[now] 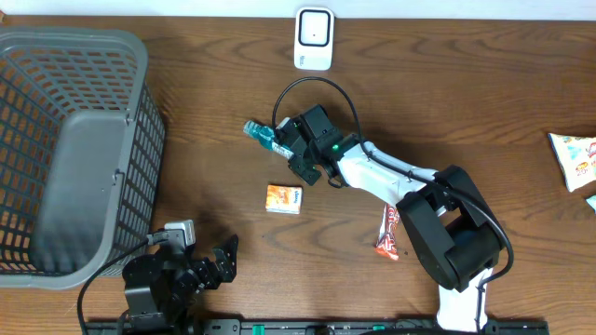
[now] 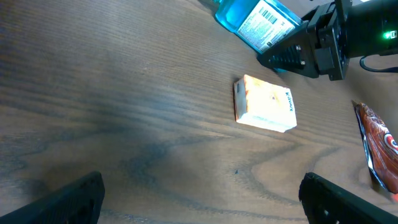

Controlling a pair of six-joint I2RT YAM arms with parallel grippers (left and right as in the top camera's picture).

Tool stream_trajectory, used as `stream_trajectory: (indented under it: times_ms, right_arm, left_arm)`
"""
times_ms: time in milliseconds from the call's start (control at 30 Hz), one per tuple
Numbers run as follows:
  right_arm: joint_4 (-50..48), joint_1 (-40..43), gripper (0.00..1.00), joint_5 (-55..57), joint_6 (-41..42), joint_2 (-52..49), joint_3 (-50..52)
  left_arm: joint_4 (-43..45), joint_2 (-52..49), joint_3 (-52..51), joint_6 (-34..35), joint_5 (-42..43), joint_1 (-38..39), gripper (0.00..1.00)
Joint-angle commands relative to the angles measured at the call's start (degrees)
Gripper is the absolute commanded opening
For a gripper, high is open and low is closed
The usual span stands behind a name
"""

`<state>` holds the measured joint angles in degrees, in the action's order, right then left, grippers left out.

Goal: Scan the item barcode
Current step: 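Carry the bottle with the right gripper up toward the scanner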

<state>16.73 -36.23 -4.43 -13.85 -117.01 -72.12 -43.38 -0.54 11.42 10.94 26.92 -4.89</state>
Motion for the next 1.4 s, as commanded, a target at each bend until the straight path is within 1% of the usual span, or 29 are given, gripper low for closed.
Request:
stream_trajectory:
  times_ms: [0, 100, 200, 433, 600, 733, 933, 1200, 1367]
  right_arm:
    - [0.3, 1.1, 0.01, 0.9, 2.0, -1.2, 1.7]
    - [1.4, 1.7, 0.01, 0.8, 3.6, -0.7, 0.6]
    - [4.5, 2.7, 0.01, -0.3, 4.2, 1.5, -0.8]
    - [8.6, 7.0, 0.01, -11.5, 3.0, 11.1, -1.2]
    - [11.2, 8.8, 0.01, -12.9, 2.8, 17.8, -1.2]
    - [13.1, 9.3, 0.01, -19.6, 1.2, 21.7, -1.2]
    - [14.5, 9.3, 0.01, -25.7, 0.0, 23.9, -1.2]
    - [14.4, 9.3, 0.01, -30.7, -1.0, 24.3, -1.2]
    - [15.4, 9.3, 0.01, -31.1, -1.5, 27.1, -1.2]
  left_arm:
    - [-0.3, 0.3, -0.1, 0.5, 0.7, -0.3, 1.0]
    - [-0.3, 0.3, -0.1, 0.5, 0.7, -0.3, 1.0]
    - [-0.3, 0.3, -0.1, 0.5, 0.7, -0.3, 1.0]
    - [-0.3, 0.3, -0.1, 0.5, 0.7, -0.3, 1.0]
    - [-0.3, 0.3, -0.1, 0.5, 0.7, -0.3, 1.0]
    - [-0.3, 0.3, -0.1, 0.5, 0.7, -0.3, 1.0]
    - [-0.3, 0.3, -0.1, 0.5, 0.7, -0.3, 1.0]
    - [-0.3, 0.3, -0.1, 0.5, 0.7, -0.3, 1.0]
    - [-0.3, 0.3, -0.1, 0.5, 0.7, -0.3, 1.0]
